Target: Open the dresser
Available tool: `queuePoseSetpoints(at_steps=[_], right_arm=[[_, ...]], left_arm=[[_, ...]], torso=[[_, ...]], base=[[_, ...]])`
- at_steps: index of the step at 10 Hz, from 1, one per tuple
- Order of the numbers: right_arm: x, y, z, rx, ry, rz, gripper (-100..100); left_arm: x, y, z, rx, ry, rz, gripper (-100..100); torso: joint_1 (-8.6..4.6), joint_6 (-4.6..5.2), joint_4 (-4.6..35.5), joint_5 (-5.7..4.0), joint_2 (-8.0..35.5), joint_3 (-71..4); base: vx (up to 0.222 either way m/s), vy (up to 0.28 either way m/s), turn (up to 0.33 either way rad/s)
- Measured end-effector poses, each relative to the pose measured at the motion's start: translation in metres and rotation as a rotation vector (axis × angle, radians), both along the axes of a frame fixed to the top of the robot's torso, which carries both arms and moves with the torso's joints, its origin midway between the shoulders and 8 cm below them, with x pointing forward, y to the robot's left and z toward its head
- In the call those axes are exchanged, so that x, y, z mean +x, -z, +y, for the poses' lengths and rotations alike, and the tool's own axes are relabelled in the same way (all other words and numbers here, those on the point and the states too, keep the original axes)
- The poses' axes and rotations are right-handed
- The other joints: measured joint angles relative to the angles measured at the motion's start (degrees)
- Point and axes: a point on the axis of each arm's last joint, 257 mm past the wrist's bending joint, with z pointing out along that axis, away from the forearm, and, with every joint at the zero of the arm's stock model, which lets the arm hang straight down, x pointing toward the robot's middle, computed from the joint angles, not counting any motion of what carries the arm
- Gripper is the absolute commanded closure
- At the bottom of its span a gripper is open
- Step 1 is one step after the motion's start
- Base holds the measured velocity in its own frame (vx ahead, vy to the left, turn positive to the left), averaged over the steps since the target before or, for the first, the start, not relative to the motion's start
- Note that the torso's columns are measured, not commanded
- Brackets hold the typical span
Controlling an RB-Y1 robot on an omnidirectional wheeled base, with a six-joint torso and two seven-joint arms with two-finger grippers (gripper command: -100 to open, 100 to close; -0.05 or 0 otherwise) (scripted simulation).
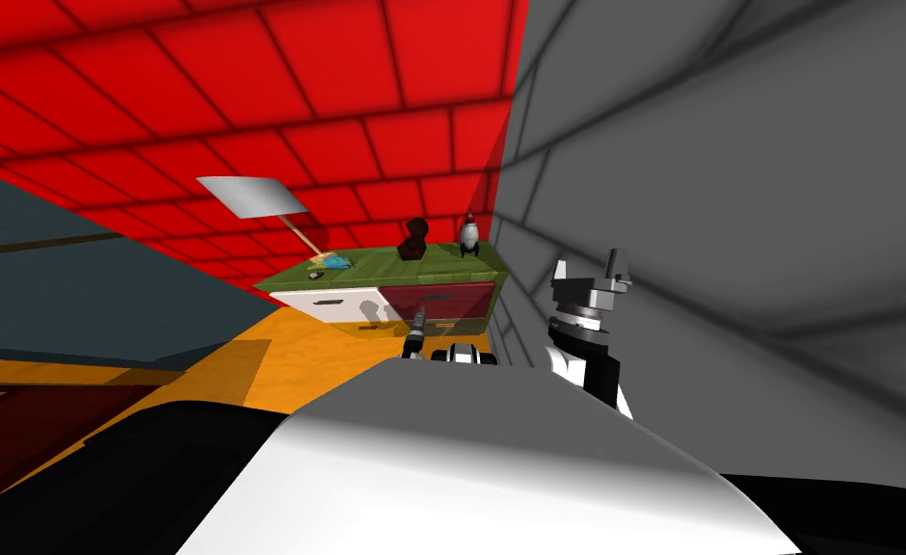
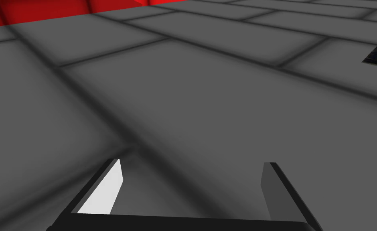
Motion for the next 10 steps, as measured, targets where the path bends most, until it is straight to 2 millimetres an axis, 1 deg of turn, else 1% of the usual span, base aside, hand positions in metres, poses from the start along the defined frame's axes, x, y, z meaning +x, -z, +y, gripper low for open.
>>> queuePoseSetpoints(at_steps=[1, 2, 3, 6, 7, 10], right_arm=[[0.0, 0.0, 0.0, 0.0, -0.001, 0.0, 0], [0.0, 0.0, 0.0, 0.0, -0.001, 0.0, 0], [0.0, 0.0, 0.0, 0.0, -0.001, 0.0, 0], [0.0, 0.0, 0.0, 0.0, -0.001, 0.0, 0], [0.0, 0.0, 0.0, 0.0, -0.001, 0.0, 0], [0.0, 0.0, 0.001, 0.0, -0.002, 0.0, 0]], left_arm=[[-0.002, 0.0, -0.001, -0.002, 0.001, 0.0, 100], [-0.003, 0.0, -0.002, -0.005, 0.002, 0.0, 100], [-0.003, 0.0, -0.002, -0.005, 0.002, 0.001, -100], [-0.005, -0.001, 0.014, 0.056, 0.022, 0.006, -100], [-0.005, -0.001, 0.019, 0.074, 0.027, 0.007, -100], [0.004, -0.008, 0.022, 0.091, 0.029, 0.01, -100]], torso=[[0.11, -0.04, 0.0, 0.05, -0.1, -0.1], [0.17, -0.08, -0.1, 0.08, -0.3, -0.2], [0.22, -0.11, -0.2, 0.09, -0.8, -0.5], [0.24, -0.13, -0.2, 0.1, -0.7, -0.5], [0.23, -0.12, -0.2, 0.1, -0.6, -0.4], [0.08, -0.13, -0.2, 0.06, -0.8, -0.5]], base=[[-0.215, -0.001, 0.006], [-0.102, -0.002, 0.0], [-0.019, -0.003, -0.005], [0.03, 0.003, -0.003], [0.118, -0.005, -0.021], [0.158, 0.007, -0.019]])
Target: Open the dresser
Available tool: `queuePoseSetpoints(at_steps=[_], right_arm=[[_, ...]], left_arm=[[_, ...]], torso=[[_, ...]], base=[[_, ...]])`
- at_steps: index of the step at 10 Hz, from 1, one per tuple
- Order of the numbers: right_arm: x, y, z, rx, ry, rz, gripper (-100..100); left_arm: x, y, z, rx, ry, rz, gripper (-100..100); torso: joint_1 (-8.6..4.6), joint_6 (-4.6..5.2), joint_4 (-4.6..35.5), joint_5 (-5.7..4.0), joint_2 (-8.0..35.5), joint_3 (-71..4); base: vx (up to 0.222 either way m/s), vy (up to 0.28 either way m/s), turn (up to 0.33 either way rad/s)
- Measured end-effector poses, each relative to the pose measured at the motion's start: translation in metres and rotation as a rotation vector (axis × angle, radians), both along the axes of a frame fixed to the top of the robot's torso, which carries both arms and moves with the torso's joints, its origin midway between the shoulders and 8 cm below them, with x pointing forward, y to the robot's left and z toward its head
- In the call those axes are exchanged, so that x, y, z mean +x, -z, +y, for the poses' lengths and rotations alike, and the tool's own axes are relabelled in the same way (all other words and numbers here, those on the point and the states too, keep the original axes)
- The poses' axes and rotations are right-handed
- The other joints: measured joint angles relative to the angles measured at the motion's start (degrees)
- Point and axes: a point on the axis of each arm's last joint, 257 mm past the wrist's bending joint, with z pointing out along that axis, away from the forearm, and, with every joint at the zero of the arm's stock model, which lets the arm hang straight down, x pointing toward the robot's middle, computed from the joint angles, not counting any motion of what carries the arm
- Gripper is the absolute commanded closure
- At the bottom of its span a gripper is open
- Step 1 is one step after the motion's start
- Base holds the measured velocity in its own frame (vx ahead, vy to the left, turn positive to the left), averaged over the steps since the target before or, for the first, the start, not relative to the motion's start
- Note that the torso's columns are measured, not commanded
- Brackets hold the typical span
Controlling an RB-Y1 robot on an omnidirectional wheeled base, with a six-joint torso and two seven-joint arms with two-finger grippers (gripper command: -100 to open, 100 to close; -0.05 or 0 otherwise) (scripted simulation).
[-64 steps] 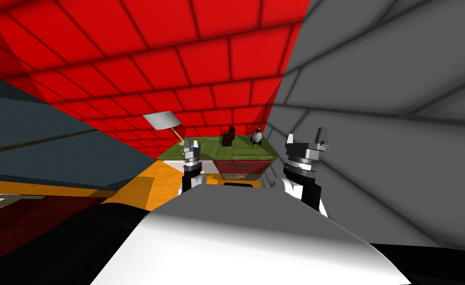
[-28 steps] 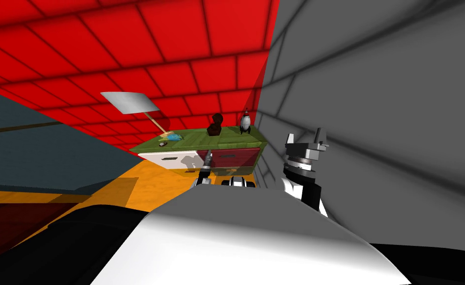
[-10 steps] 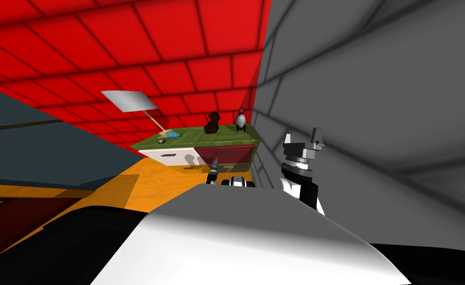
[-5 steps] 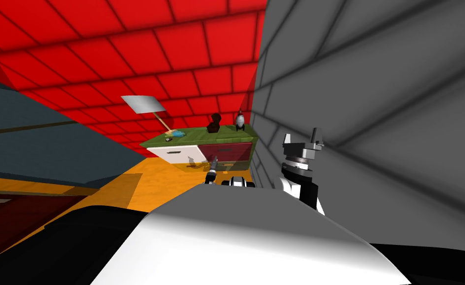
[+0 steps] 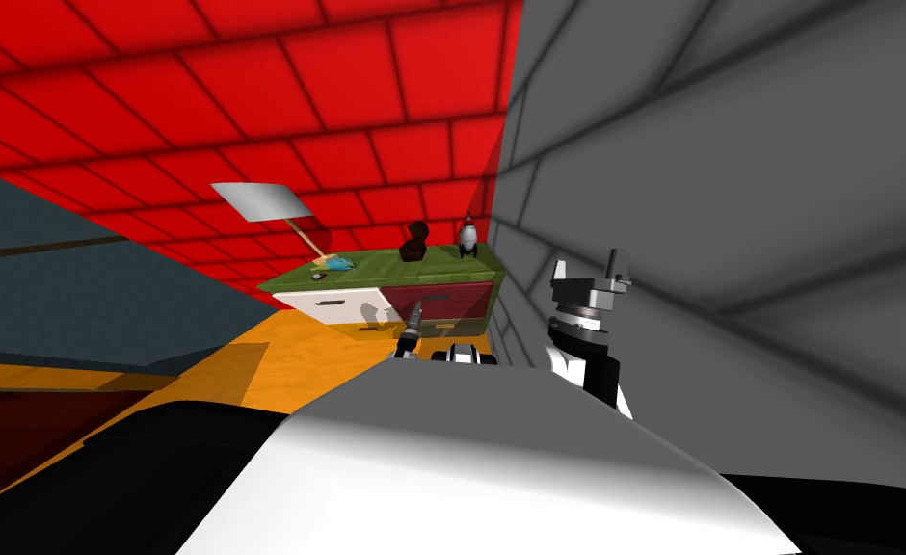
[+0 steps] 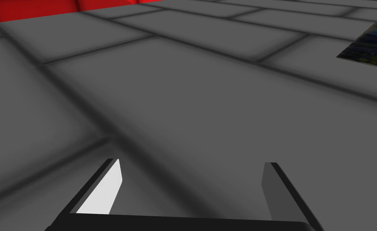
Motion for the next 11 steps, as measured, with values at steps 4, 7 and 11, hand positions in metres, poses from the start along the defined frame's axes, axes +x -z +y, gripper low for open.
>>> queuePoseSetpoints(at_steps=[4, 7, 11], right_arm=[[0.0, -0.001, 0.001, 0.001, -0.003, -0.002, 0], [0.0, -0.001, 0.002, 0.001, -0.005, -0.003, 0], [0.0, -0.001, 0.002, 0.001, -0.006, -0.003, 0]], left_arm=[[0.008, 0.0, -0.018, -0.072, -0.025, 0.003, -100], [0.011, -0.003, -0.018, -0.077, -0.027, 0.002, 100], [0.008, -0.009, -0.019, -0.078, -0.024, -0.007, 100]], torso=[[-0.12, 0.01, 0.1, -0.04, 0.4, 0.2], [0.09, 0.01, 0.0, 0.03, 0.2, 0.1], [0.04, 0.07, 0.1, 0.05, 0.6, 0.4]], base=[[0.035, 0.001, -0.002], [0.047, 0.014, -0.005], [-0.146, -0.014, 0.015]])
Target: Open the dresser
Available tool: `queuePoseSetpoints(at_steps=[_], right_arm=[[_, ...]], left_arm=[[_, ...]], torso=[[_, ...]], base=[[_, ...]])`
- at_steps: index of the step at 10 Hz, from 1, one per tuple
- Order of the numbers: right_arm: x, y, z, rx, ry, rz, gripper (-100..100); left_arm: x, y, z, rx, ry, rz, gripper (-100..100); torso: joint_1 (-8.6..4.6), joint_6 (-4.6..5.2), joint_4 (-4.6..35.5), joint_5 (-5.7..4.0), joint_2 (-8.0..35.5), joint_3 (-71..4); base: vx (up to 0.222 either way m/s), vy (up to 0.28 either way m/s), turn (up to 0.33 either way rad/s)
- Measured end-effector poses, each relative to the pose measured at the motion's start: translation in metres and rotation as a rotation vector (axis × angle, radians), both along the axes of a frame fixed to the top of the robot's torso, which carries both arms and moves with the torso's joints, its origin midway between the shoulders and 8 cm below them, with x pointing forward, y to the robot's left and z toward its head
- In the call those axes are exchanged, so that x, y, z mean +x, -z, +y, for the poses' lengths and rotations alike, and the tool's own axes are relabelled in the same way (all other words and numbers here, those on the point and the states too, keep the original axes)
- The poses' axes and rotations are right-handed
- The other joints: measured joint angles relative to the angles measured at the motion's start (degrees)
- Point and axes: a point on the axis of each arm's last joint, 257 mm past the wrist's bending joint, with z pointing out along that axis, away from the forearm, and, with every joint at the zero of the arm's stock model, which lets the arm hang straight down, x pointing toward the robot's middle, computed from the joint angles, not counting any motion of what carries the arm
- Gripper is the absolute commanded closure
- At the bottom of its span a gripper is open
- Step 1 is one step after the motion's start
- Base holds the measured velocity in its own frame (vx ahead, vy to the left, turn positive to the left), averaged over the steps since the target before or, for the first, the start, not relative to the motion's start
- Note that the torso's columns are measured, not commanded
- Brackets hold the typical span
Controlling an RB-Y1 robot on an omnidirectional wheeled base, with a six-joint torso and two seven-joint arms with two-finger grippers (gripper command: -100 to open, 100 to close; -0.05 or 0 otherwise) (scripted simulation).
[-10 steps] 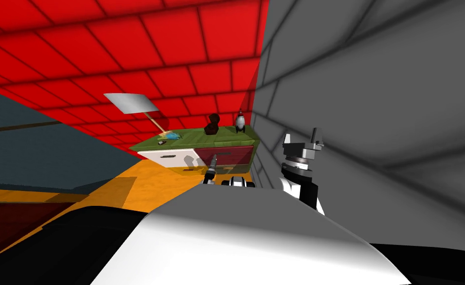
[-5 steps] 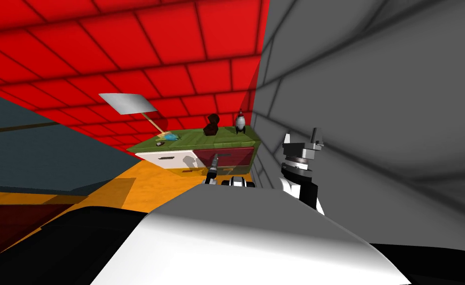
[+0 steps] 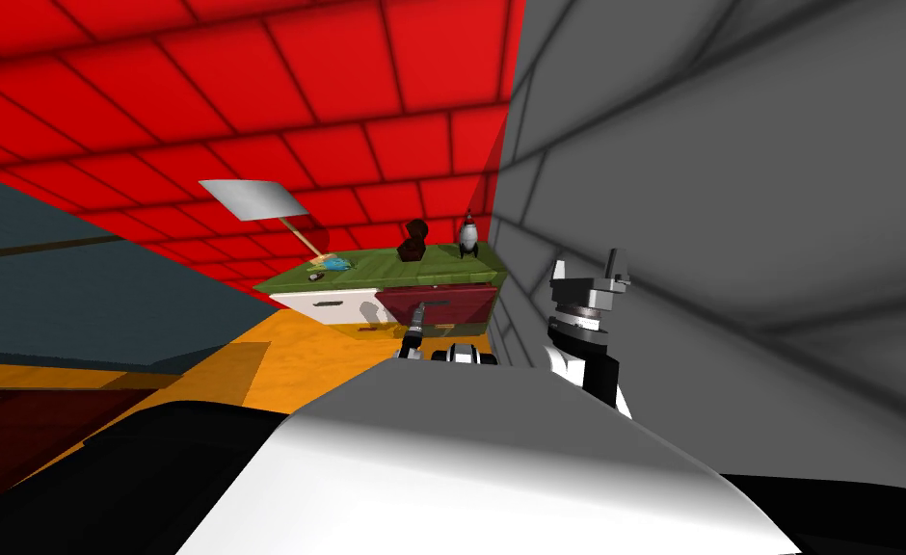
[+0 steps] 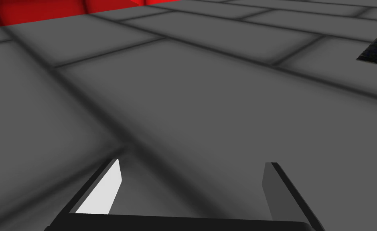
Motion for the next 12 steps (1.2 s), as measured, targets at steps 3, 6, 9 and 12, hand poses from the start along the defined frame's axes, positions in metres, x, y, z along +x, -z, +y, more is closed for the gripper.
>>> queuePoseSetpoints(at_steps=[3, 6, 9, 12], right_arm=[[0.0, 0.0, 0.0, 0.0, 0.0, 0.0, 0], [0.0, 0.0, 0.0, 0.0, 0.0, 0.0, 0], [0.0, 0.0, 0.0, 0.0, 0.0, 0.0, 0], [0.0, 0.0, 0.0, 0.0, 0.0, 0.0, 0]], left_arm=[[-0.005, 0.003, -0.002, -0.001, 0.003, 0.013, 100], [-0.01, 0.001, -0.004, -0.001, 0.008, 0.009, 100], [-0.013, -0.002, -0.005, -0.002, 0.01, 0.015, -100], [-0.007, -0.019, -0.005, -0.002, 0.008, 0.017, -100]], torso=[[0.06, -0.08, 0.1, -0.1, -0.4, -0.3], [0.13, -0.09, 0.0, -0.03, -0.1, -0.1], [0.11, -0.08, 0.0, -0.06, -0.6, -0.4], [0.08, -0.05, 0.0, -0.04, -0.3, -0.2]], base=[[-0.153, -0.007, 0.005], [-0.202, -0.009, 0.014], [-0.054, -0.005, -0.004], [-0.008, -0.001, -0.003]])
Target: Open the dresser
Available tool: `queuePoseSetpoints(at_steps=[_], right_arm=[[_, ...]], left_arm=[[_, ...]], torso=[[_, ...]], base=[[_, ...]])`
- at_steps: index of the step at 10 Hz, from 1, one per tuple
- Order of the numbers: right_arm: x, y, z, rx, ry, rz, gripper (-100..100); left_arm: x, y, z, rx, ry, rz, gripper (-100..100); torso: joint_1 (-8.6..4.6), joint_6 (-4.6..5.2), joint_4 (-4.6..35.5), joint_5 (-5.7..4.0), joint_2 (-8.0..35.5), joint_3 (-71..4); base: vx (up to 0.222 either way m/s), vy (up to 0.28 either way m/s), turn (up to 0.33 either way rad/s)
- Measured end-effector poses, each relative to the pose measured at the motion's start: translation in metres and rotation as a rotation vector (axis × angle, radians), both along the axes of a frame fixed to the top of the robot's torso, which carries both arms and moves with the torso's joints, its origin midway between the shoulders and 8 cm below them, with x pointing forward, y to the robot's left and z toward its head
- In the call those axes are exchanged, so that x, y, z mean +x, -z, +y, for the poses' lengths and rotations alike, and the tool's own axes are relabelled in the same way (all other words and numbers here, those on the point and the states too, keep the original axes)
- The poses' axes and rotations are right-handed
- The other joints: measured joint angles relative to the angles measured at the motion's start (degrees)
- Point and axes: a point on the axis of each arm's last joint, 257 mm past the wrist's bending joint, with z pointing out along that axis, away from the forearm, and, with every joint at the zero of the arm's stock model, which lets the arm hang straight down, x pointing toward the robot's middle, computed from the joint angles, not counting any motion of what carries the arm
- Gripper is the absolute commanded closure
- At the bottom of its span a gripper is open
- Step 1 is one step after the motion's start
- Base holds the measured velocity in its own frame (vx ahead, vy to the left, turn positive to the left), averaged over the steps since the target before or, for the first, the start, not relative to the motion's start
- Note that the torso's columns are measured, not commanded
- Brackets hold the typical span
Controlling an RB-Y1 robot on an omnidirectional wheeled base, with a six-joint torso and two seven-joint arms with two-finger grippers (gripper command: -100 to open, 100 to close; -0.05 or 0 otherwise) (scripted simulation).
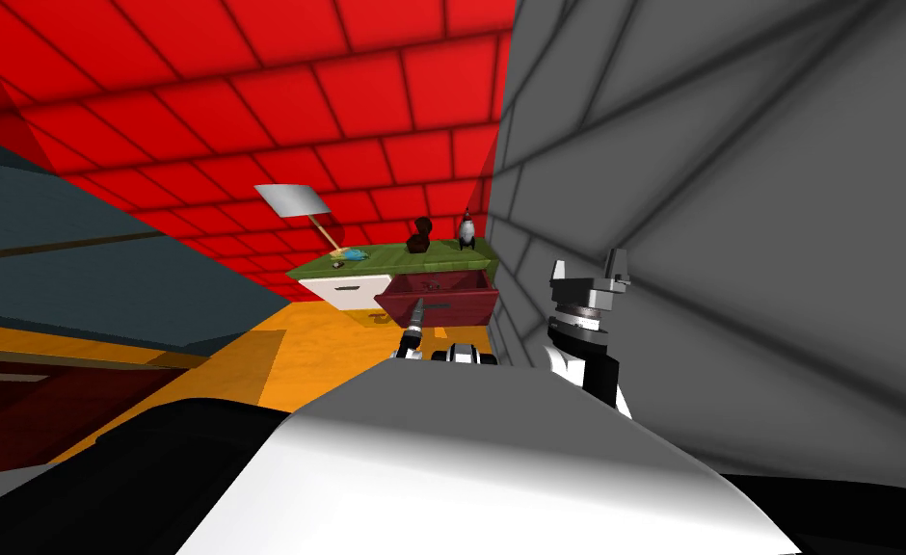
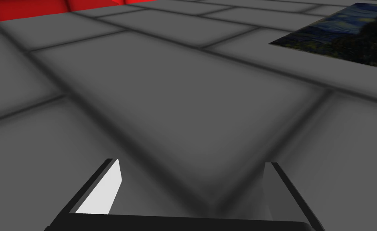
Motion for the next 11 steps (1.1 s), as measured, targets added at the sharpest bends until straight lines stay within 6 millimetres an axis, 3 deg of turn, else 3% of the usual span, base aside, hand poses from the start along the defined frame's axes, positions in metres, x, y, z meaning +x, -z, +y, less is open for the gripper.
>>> queuePoseSetpoints(at_steps=[5, 6, 11], right_arm=[[0.0, 0.0, 0.0, 0.0, 0.0, 0.0, 0], [0.0, 0.0, 0.0, 0.0, 0.0, 0.0, 0], [0.0, 0.0, 0.0, 0.0, 0.0, 0.0, 0]], left_arm=[[0.004, -0.023, 0.002, -0.001, -0.002, 0.014, -100], [0.004, -0.022, 0.002, -0.001, -0.002, 0.019, 0], [0.002, -0.017, 0.003, -0.001, -0.004, 0.031, 0]], torso=[[-0.11, -0.06, 0.2, -0.14, 0.3, 0.1], [-0.1, -0.04, 0.2, -0.09, 0.3, 0.2], [0.0, -0.02, 0.0, 0.01, 0.1, 0.0]], base=[[-0.012, -0.002, -0.005], [0.0, 0.0, 0.0], [0.0, 0.0, 0.0]])
